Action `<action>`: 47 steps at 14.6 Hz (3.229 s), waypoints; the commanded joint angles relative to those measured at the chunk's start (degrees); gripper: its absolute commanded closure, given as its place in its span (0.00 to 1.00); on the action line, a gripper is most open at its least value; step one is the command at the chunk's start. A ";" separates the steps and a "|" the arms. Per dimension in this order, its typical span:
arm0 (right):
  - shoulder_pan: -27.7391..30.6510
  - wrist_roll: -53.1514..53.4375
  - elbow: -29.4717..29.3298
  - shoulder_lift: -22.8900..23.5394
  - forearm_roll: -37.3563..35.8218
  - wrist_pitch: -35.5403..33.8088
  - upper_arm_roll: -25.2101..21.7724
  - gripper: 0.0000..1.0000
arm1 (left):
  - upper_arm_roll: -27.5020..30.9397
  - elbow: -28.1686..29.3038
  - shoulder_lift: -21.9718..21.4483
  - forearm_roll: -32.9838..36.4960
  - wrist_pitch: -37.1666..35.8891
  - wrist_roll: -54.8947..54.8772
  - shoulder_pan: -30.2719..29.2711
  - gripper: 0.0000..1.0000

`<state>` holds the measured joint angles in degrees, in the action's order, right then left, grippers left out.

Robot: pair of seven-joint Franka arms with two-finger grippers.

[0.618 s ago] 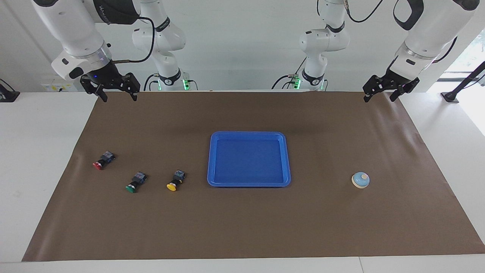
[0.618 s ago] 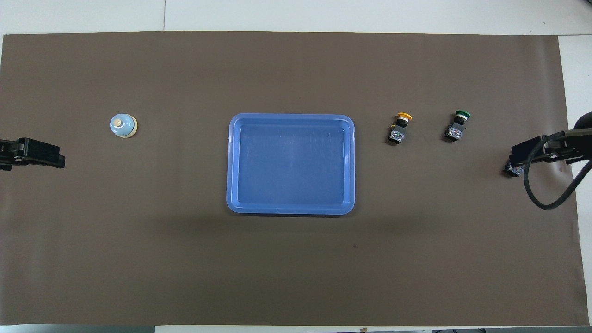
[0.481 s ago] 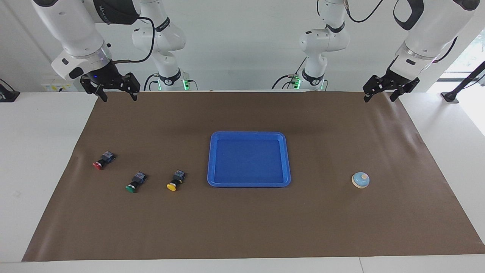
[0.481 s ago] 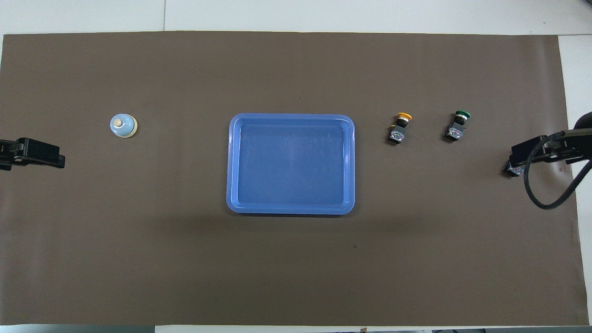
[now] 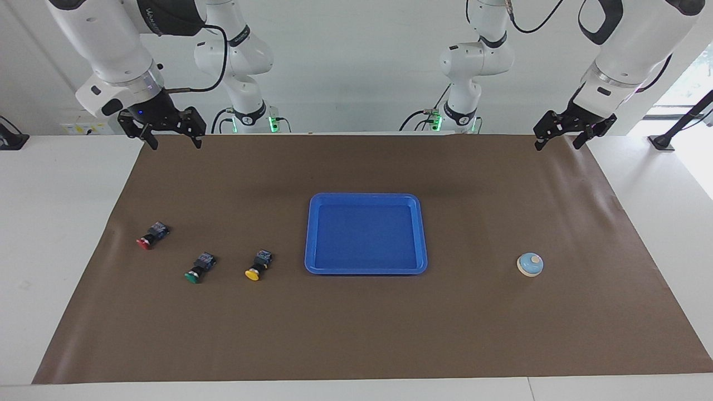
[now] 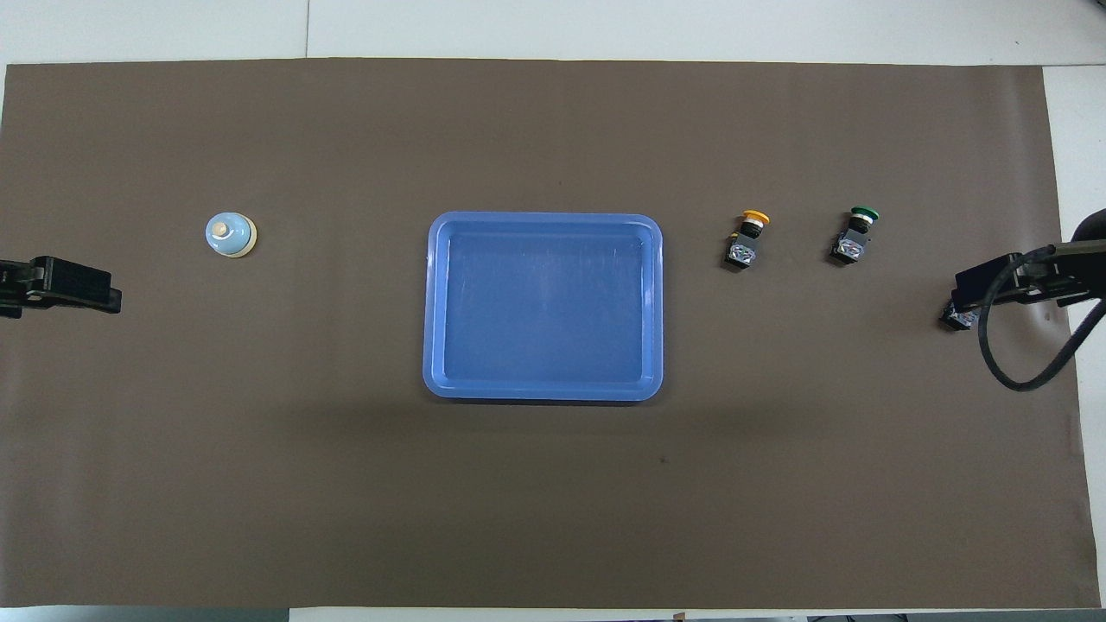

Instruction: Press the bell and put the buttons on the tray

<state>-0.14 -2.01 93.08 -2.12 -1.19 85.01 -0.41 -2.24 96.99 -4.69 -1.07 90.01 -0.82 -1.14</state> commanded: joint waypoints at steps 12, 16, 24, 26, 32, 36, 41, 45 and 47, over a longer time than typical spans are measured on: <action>1.11 -0.27 1.22 -1.05 -0.22 0.34 0.85 0.00 | 0.74 -5.32 21.55 0.54 21.42 0.38 -0.62 1.00; 1.02 -0.27 1.22 -1.05 -0.22 0.34 0.85 0.00 | 0.74 -4.72 26.83 1.51 28.89 0.29 -1.76 1.00; 1.02 -0.19 1.22 -1.05 -0.22 0.34 0.85 0.00 | 0.74 -0.32 28.42 1.60 32.86 0.55 -0.97 1.00; 1.02 -0.27 1.22 -1.05 -0.22 0.34 0.85 0.00 | 0.74 0.91 28.51 1.60 34.09 0.90 -0.71 1.00; 1.11 -0.19 1.22 -1.05 -0.22 0.34 0.85 0.00 | 0.83 7.51 28.51 1.68 41.92 0.55 -0.88 1.00; 1.11 -0.27 1.31 -1.05 -0.22 0.34 0.85 0.00 | 0.83 5.93 27.98 1.60 39.47 0.55 -0.71 1.00; 1.11 -0.19 1.22 -1.05 -0.22 0.34 0.85 0.00 | 0.83 0.57 19.21 1.60 24.89 0.47 -0.88 1.00; 1.11 -0.27 1.22 -1.05 -0.22 0.34 0.85 0.00 | 0.74 0.65 8.58 1.51 16.54 0.73 -0.88 0.80; 1.11 -0.27 1.22 -1.05 -0.22 0.34 0.85 0.00 | 0.74 0.56 4.53 1.42 12.49 0.82 -0.71 0.51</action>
<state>-0.14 -2.01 93.10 -2.14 -1.19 85.01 -0.41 -1.81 95.66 4.28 -0.64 105.50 -0.80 -2.36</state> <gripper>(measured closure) 0.000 0.877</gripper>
